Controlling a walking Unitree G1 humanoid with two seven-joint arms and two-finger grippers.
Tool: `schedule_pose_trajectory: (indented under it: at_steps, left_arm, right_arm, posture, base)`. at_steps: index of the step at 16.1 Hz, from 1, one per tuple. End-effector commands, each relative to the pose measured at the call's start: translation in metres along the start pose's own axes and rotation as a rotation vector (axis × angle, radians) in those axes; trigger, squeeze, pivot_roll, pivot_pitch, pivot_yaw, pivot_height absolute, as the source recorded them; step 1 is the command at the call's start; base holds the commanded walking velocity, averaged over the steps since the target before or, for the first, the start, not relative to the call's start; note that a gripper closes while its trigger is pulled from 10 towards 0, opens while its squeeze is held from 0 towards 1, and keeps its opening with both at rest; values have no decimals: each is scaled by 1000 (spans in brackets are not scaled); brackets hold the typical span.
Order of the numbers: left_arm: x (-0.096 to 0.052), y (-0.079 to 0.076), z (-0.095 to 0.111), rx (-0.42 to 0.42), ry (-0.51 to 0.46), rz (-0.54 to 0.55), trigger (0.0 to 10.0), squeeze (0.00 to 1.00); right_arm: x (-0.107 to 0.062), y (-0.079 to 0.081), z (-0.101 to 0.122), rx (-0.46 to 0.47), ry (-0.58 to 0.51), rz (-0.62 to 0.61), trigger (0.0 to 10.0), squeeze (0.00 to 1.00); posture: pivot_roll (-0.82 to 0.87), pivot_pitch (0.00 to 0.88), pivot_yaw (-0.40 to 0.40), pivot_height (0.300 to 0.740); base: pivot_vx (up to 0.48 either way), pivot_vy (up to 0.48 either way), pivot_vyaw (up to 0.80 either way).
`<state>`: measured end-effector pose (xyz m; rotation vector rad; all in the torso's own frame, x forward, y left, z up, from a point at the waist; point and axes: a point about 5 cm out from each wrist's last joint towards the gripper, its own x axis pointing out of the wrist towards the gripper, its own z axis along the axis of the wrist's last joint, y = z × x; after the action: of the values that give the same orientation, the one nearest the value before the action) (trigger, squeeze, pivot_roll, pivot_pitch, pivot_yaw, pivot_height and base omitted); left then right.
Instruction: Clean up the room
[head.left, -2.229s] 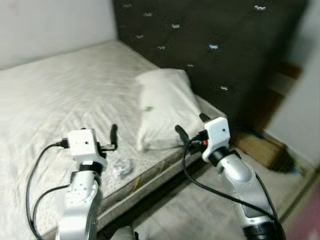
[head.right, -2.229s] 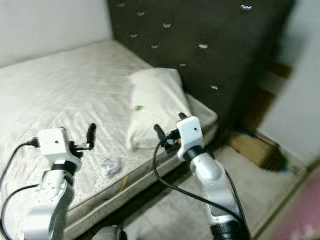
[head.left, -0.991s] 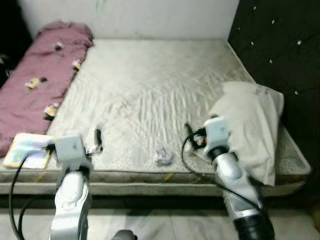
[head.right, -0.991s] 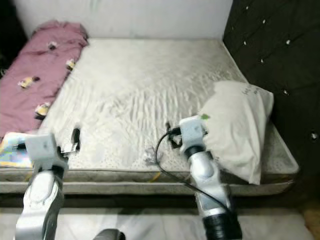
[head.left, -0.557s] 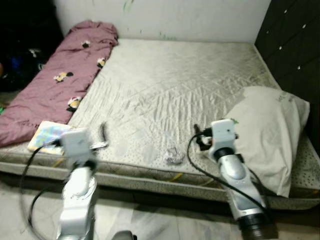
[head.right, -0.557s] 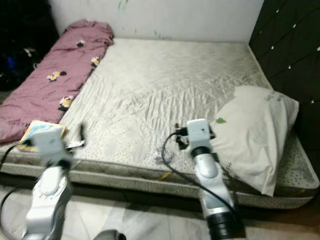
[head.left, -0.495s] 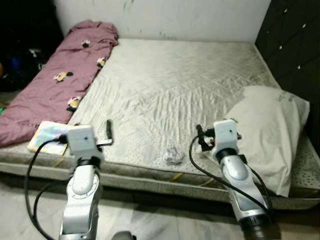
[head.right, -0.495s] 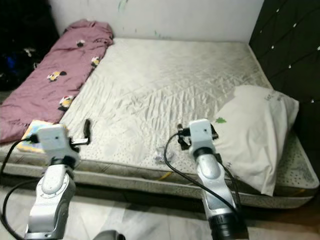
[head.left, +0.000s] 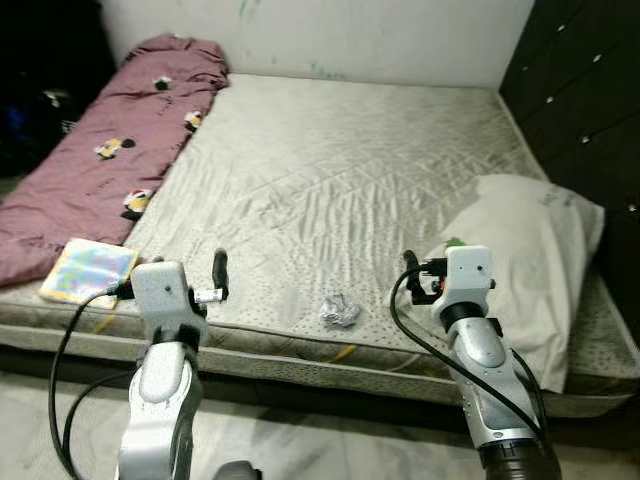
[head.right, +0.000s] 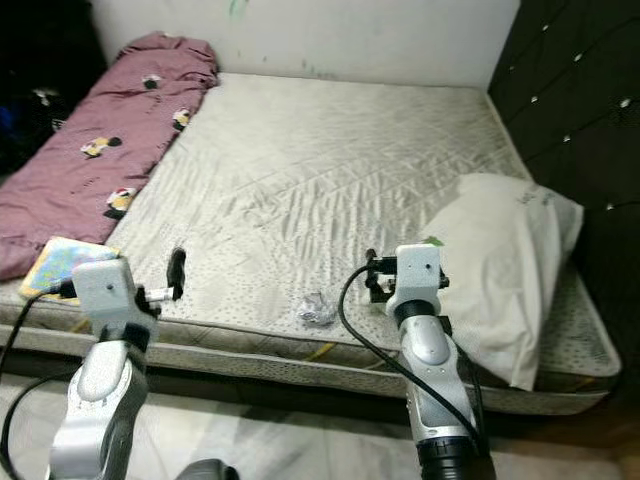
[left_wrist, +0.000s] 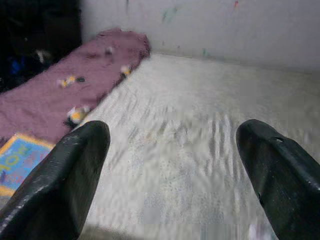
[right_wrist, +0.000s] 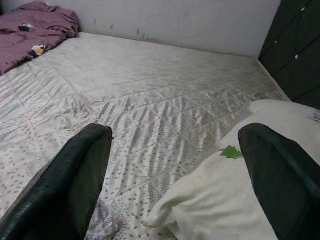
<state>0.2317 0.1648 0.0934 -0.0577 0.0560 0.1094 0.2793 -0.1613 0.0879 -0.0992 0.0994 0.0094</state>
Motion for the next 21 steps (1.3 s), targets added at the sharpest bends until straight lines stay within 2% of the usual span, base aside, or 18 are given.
schedule_pose_trajectory:
  at_steps: [1,2,3,5,6,8,13,16,21]
  left_arm:
    - [-3,5,2,29,12,-24,10000,0]
    - [-4,2,9,85,-13,-82,10000,0]
    - [-4,5,19,98,-53,-53,10000,0]
    - [-1,4,26,122,-100,-54,10000,0]
    - [4,5,24,91,-90,-22,10000,0]
    - [5,-2,15,94,-56,-65,10000,0]
    - [11,-4,16,66,-50,-63,10000,0]
    - [11,-9,19,44,-67,-132,10000,0]
    - [15,-7,25,22,-83,-117,10000,0]
  right_arm:
    - [1,6,3,-14,-17,32,10000,0]
    - [4,6,8,-9,-31,25,10000,0]
    - [6,7,13,-20,-67,24,10000,0]
    - [8,4,14,-15,-70,2,10000,0]
    - [10,9,14,-1,-64,22,10000,0]
    - [10,17,15,0,-64,68,10000,0]
    - [12,6,14,8,-62,21,10000,0]
    - [11,3,13,22,-55,7,10000,0]
    - [16,6,18,21,-68,21,10000,0]
  posture:
    - [-18,0,0,740]
    - [-11,0,29,740]
    - [-13,0,32,740]
    - [4,0,12,740]
    - [5,0,3,740]
    - [-11,0,8,740]
    - [-24,0,13,740]
    - [-22,0,0,740]
    - [-21,0,-2,740]
  base:
    - [0,0,0]
    - [0,0,0]
    - [0,0,0]
    - [0,0,0]
    - [0,0,0]
    - [0,0,-713]
    - [0,0,-800]
    - [0,0,0]
    - [256,0,0]
